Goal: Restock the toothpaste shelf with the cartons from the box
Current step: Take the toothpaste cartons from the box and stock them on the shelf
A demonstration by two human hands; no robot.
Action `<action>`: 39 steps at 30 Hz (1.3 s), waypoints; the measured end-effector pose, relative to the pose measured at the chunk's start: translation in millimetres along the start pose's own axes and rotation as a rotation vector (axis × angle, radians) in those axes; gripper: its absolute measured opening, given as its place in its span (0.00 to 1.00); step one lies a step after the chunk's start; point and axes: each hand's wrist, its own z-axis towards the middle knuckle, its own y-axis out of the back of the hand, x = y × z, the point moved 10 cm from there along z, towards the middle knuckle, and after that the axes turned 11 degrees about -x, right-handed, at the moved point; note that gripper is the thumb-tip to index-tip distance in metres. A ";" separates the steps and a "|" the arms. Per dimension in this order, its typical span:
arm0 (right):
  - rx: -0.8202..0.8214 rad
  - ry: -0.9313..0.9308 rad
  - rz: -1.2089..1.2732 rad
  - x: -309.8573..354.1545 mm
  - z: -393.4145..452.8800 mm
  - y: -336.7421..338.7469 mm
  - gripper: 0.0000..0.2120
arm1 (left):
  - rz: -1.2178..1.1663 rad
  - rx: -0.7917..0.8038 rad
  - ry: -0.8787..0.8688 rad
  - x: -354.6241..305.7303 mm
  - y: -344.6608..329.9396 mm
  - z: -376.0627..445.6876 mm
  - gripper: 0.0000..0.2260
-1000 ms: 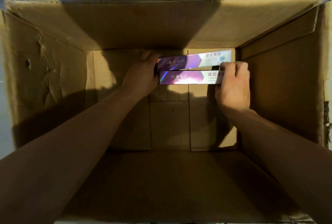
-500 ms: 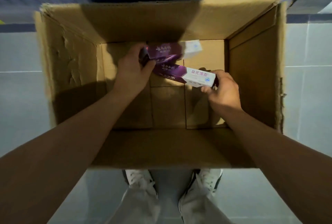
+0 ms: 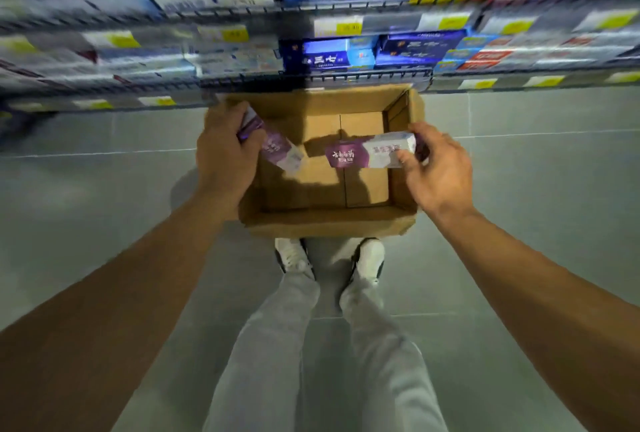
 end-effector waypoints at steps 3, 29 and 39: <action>-0.026 -0.055 0.011 20.5 -14.6 67.6 0.19 | -0.071 -0.014 0.015 -45.1 71.1 -20.8 0.22; -0.445 0.033 0.655 242.5 -122.8 458.1 0.18 | -0.356 -0.332 -0.330 -240.7 473.8 -161.8 0.17; -0.610 0.129 0.766 324.3 -136.7 536.0 0.15 | -0.427 -0.335 -0.461 -264.4 546.8 -139.5 0.16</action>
